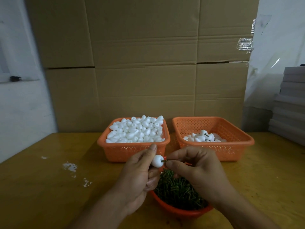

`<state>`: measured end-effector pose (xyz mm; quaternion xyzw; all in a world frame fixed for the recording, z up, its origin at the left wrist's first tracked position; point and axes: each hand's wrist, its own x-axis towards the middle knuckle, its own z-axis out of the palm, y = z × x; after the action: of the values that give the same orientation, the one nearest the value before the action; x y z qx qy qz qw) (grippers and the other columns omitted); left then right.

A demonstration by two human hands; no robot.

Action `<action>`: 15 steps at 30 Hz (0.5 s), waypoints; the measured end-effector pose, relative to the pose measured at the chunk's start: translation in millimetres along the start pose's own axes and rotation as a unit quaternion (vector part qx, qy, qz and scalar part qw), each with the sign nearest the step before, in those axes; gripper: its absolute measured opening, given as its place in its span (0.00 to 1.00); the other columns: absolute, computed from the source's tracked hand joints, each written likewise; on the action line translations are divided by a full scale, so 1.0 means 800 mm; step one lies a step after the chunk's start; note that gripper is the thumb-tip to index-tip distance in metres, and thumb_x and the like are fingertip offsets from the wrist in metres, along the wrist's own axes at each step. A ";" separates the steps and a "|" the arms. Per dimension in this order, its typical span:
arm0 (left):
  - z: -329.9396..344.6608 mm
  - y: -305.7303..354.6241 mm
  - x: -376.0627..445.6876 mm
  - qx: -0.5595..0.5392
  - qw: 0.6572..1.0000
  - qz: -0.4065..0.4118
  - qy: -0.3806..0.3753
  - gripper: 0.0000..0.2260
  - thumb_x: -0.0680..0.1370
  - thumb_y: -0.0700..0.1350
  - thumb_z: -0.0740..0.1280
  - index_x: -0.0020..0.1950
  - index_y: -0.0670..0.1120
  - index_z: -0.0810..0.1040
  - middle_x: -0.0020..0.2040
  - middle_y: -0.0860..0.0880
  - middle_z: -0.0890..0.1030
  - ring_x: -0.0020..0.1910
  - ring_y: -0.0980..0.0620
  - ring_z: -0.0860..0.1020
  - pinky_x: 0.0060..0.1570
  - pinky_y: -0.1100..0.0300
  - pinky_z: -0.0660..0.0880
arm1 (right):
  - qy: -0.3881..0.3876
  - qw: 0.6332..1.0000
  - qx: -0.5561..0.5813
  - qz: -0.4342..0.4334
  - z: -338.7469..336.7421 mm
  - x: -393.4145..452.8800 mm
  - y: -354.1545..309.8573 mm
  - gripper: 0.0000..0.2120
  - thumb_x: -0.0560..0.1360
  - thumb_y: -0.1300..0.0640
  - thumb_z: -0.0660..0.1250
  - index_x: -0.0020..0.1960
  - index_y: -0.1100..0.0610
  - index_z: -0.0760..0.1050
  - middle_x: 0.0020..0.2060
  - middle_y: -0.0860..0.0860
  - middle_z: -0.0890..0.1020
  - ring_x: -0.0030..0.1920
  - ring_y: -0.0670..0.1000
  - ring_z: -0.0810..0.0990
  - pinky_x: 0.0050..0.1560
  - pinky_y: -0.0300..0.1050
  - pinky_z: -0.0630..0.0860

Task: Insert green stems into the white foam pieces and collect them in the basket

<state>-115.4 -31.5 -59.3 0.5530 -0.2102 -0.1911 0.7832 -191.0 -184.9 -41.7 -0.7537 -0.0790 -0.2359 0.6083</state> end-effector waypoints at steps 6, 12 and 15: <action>-0.002 -0.001 0.001 0.010 1.000 0.002 0.001 0.18 0.70 0.61 0.70 0.38 0.46 0.78 0.24 0.50 0.63 0.21 0.55 0.60 0.20 0.64 0.59 | 0.005 0.999 -0.021 -0.027 0.003 -0.001 0.003 0.03 0.71 0.65 0.77 0.41 0.58 0.86 0.36 0.52 0.87 0.33 0.43 0.82 0.36 0.35 0.76; 0.000 0.002 -0.002 0.017 1.000 0.014 0.007 0.18 0.70 0.61 0.69 0.39 0.45 0.78 0.24 0.50 0.63 0.21 0.55 0.60 0.21 0.63 0.57 | 0.013 0.998 -0.041 -0.048 0.004 -0.002 0.006 0.05 0.71 0.60 0.77 0.42 0.51 0.87 0.37 0.48 0.87 0.38 0.47 0.86 0.39 0.37 0.79; 0.002 0.004 -0.004 0.037 0.999 0.026 0.010 0.16 0.71 0.61 0.69 0.37 0.47 0.78 0.24 0.50 0.64 0.22 0.55 0.61 0.21 0.63 0.58 | 0.006 0.997 -0.055 -0.061 0.006 -0.003 0.007 0.06 0.72 0.59 0.77 0.44 0.49 0.86 0.38 0.46 0.88 0.39 0.47 0.86 0.41 0.39 0.81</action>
<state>-119.0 -30.3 -56.4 0.5778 -0.2232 -0.1573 0.7691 -189.8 -181.5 -48.6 -0.7786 -0.1079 -0.2814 0.5505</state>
